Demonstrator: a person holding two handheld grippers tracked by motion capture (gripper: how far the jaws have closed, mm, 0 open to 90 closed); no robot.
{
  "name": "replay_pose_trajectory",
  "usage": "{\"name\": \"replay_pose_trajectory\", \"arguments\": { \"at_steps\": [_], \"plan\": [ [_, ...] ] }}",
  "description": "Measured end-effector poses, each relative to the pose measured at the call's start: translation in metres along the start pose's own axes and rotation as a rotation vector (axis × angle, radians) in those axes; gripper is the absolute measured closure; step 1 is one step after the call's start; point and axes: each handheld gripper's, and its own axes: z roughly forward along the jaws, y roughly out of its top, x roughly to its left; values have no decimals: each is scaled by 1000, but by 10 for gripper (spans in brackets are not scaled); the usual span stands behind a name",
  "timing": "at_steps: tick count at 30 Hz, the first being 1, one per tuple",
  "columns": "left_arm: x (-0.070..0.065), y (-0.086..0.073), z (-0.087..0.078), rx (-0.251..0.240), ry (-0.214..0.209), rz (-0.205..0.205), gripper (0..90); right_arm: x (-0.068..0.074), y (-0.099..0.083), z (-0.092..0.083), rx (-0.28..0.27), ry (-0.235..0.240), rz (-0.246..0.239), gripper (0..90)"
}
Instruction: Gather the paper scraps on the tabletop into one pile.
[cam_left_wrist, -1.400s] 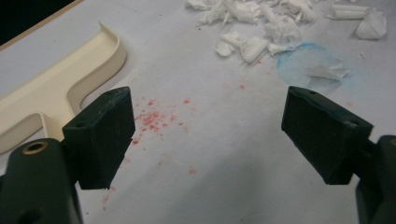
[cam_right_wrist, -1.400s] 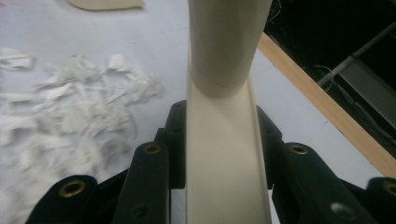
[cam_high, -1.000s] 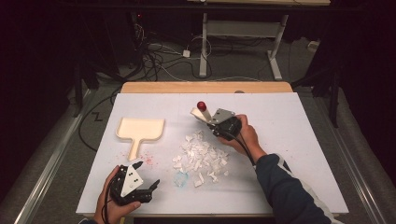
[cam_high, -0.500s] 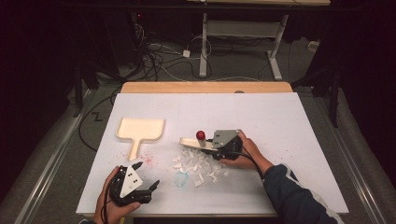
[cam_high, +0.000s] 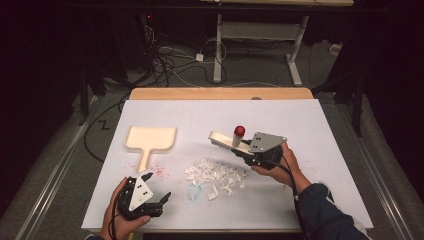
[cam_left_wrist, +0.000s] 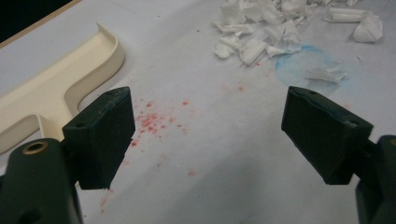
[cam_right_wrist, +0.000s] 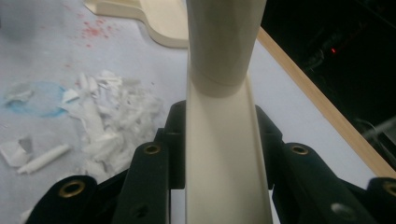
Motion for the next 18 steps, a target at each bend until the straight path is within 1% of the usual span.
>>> {"name": "replay_pose_trajectory", "arguments": {
  "at_steps": [1,2,4,5,6,7,8,9,10,11,12,14,15,16,17,18],
  "plan": [
    [0,0,0,-1,1,0,166,0,0,0,0,0,0,677],
    [0,0,-1,-4,1,-2,166,-1,-1,-3,13,-18,15,678],
    [0,0,-1,-4,3,0,166,-4,-3,-7,54,-44,34,677],
    [0,0,-1,-4,4,3,165,-5,-4,-10,76,-71,42,678],
    [0,0,-1,-4,4,5,165,-7,-8,-15,122,-109,52,677],
    [0,1,-2,-6,6,6,165,-7,-8,-15,122,-109,52,677],
    [-1,1,-3,-9,8,5,165,-9,-11,-18,137,-125,68,677],
    [0,1,-3,-10,7,6,166,-13,-16,-23,178,-171,94,678],
    [0,1,-4,-11,9,5,166,-13,-16,-23,178,-171,94,678],
    [0,0,-4,-13,10,7,165,-16,-23,-28,199,-200,123,678],
    [0,0,-4,-14,9,6,165,-16,-23,-28,199,-200,123,678],
    [0,1,-4,-12,10,9,166,-19,-28,-31,216,-221,155,678],
    [-1,1,-4,-14,11,9,165,-19,-34,-32,252,-255,159,678],
    [-1,1,-4,-14,10,11,165,-19,-34,-32,252,-255,159,678],
    [-1,1,-4,-14,10,10,166,-18,-37,-31,264,-260,166,678],
    [-1,1,-4,-13,10,12,166,-16,-41,-30,276,-251,183,678]
  ]
}}
